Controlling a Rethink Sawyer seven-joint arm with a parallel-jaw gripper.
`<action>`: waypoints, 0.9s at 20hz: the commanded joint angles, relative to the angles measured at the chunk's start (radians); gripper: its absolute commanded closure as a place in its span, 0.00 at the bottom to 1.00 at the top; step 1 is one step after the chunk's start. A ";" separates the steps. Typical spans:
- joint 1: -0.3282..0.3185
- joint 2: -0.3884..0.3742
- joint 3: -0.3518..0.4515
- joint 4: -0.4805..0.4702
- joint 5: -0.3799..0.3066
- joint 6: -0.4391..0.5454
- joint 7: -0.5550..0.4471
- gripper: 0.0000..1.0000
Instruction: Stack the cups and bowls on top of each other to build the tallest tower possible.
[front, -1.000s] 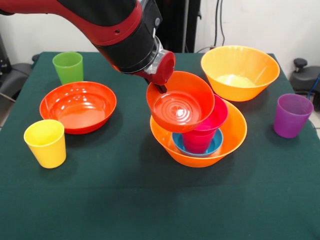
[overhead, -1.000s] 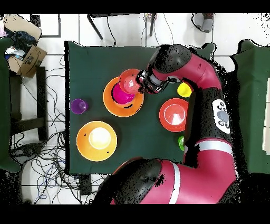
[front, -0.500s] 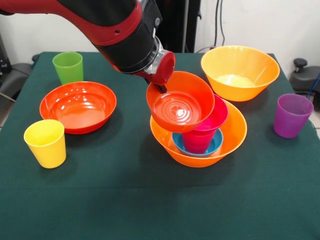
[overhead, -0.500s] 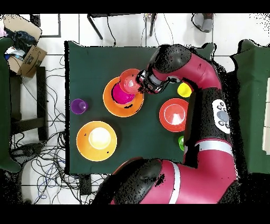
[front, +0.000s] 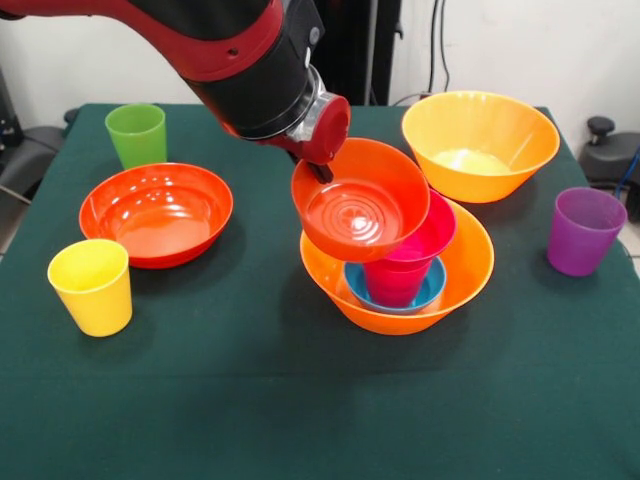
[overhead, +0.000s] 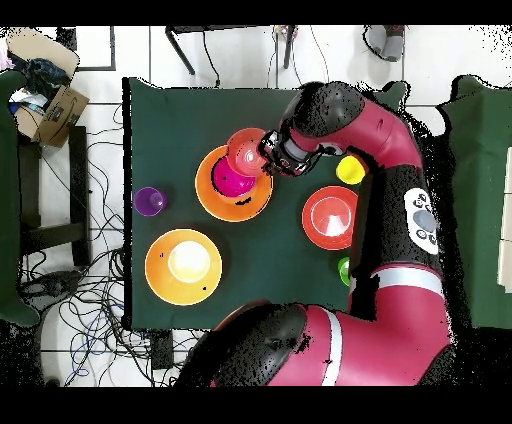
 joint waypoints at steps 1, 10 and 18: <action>0.027 -0.015 0.044 0.067 0.007 -0.027 0.067 1.00; 0.041 -0.004 0.046 0.043 0.018 -0.022 0.095 1.00; 0.055 0.030 0.045 -0.011 0.015 -0.012 0.097 1.00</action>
